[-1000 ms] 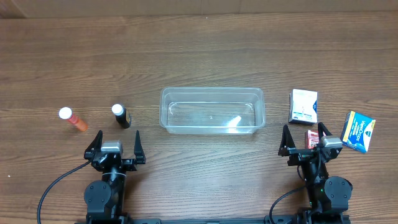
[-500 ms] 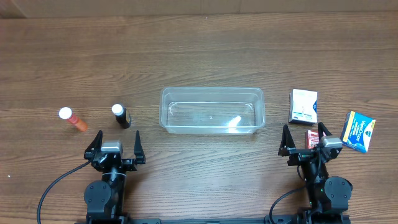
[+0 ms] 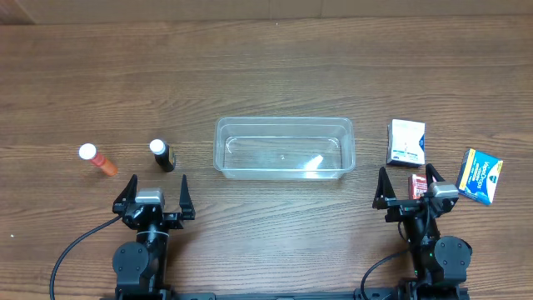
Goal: Pack container
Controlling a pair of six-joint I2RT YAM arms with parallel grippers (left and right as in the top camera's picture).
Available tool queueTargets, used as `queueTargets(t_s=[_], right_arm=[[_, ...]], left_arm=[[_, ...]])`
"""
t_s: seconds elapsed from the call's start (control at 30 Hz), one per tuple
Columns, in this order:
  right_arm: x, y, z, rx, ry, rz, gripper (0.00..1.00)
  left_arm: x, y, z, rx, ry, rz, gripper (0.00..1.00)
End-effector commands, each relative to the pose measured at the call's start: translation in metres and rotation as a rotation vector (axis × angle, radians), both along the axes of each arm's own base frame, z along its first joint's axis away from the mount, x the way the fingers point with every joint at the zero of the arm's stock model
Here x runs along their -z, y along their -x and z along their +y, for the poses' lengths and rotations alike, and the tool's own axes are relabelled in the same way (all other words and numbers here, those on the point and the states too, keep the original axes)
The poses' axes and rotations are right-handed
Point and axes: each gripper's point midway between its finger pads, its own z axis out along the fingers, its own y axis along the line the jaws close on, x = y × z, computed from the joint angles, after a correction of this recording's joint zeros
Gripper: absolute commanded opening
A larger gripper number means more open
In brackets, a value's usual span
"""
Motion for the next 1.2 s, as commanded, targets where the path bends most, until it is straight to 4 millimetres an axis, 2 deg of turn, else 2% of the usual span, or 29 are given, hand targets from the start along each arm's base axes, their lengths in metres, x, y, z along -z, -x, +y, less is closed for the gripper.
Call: queueTargets(t_s=[0.0,0.53,0.7,0.83,1.0,1.17], right_arm=[[0.001,0.0,0.002,-0.012,0.006,-0.008,1.0],[0.0,0.0,0.003,-0.016,-0.005,-0.011,1.0],[0.001,0.0,0.003,-0.01,-0.111,0.005,1.0],[-0.008,0.001,0.002,-0.009,-0.136,0.01,1.0],[-0.03,0.0,0.002,-0.007,-0.137,0.029,1.0],[-0.056,-0.01,0.002,-0.002,-0.138,0.105,1.0]], left_arm=[[-0.001,0.0,-0.001,0.009,-0.003,-0.008,1.0],[-0.002,0.0,-0.005,0.032,0.001,-0.011,1.0],[-0.006,0.001,-0.011,0.057,0.105,-0.016,1.0],[-0.027,0.004,-0.009,0.048,0.104,-0.047,1.0],[-0.059,0.007,-0.007,0.036,0.099,-0.044,1.0],[-0.092,-0.004,-0.007,0.034,0.101,0.012,1.0]])
